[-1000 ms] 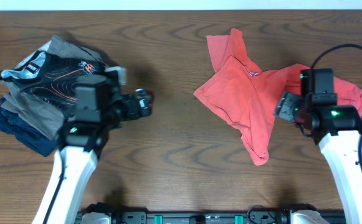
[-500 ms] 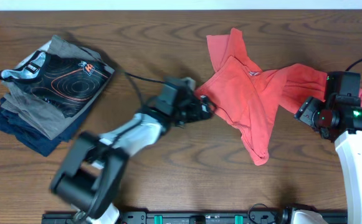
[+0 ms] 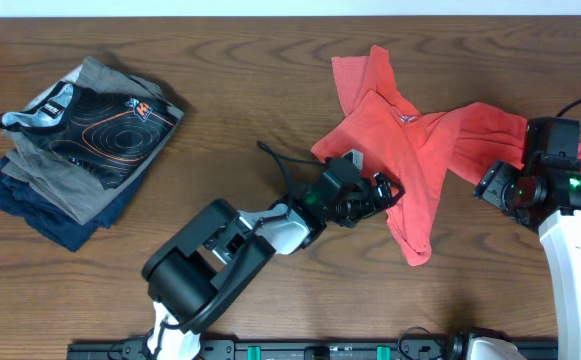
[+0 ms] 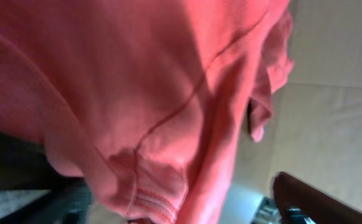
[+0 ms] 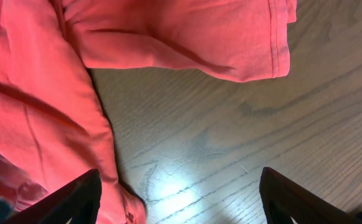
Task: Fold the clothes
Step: 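Grasp the t-shirt edge with the left gripper and pull left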
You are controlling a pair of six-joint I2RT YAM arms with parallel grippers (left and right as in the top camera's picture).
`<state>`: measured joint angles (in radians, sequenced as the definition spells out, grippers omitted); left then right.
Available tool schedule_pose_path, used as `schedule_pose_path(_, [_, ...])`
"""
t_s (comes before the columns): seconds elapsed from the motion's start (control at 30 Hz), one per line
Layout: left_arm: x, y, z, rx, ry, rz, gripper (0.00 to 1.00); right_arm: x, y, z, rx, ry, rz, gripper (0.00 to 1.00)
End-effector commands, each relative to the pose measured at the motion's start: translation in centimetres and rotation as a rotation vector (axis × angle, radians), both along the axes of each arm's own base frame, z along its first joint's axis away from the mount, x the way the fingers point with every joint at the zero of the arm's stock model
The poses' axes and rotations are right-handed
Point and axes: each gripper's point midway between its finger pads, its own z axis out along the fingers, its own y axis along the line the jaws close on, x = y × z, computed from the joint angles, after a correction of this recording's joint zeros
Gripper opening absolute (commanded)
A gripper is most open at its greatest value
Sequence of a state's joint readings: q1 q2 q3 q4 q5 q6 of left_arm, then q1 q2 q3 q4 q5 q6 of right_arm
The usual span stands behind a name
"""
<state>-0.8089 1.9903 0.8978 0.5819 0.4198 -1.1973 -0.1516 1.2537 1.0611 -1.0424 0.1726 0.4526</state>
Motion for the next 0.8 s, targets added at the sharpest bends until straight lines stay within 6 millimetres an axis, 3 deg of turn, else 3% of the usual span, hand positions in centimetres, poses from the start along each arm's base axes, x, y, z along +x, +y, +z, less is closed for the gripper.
schedule_pose_path(0.0, [1.2,1.8,-3.2,0.091,0.035,0.145,0.66,0.0,-0.2,0.5,-0.011,-0.005,0.015,0.79])
schedule_pose_path(0.07, [2.1,2.4,-3.3,0.109,0.013,0.189,0.29,-0.1,-0.2,0.5,-0.011,-0.001,0.015,0.79])
schedule_pose_path(0.13, [2.9,3.0,-3.3,0.12,-0.009,0.204,0.11,-0.1,-0.2,0.4,-0.01,0.001,0.014,0.79])
schedule_pose_path(0.17, [3.2,3.3,-3.1,0.119,-0.022,0.194,0.06,-0.1,-0.2,0.4,-0.01,0.002,0.014,0.79])
schedule_pose_path(0.3, [4.1,3.6,-0.6,0.056,-0.084,0.087,0.06,-0.1,-0.2,0.4,-0.013,0.005,0.027,0.83])
schedule_pose_path(0.47, [4.6,5.7,7.3,-0.122,-0.163,-0.091,0.06,0.0,0.0,0.0,-0.012,0.029,0.082,0.84])
schedule_pose_path(0.57, [4.7,9.5,11.2,-0.131,-0.201,-0.121,0.06,0.1,0.3,-0.5,0.004,0.044,0.087,0.85])
schedule_pose_path(0.63, [4.6,13.6,13.0,-0.057,-0.248,-0.097,0.06,0.2,0.5,-1.1,0.021,0.062,0.092,0.85])
schedule_pose_path(0.77, [4.1,21.2,15.1,0.11,-0.297,0.024,0.06,0.6,1.0,-2.2,0.059,0.092,0.1,0.86])
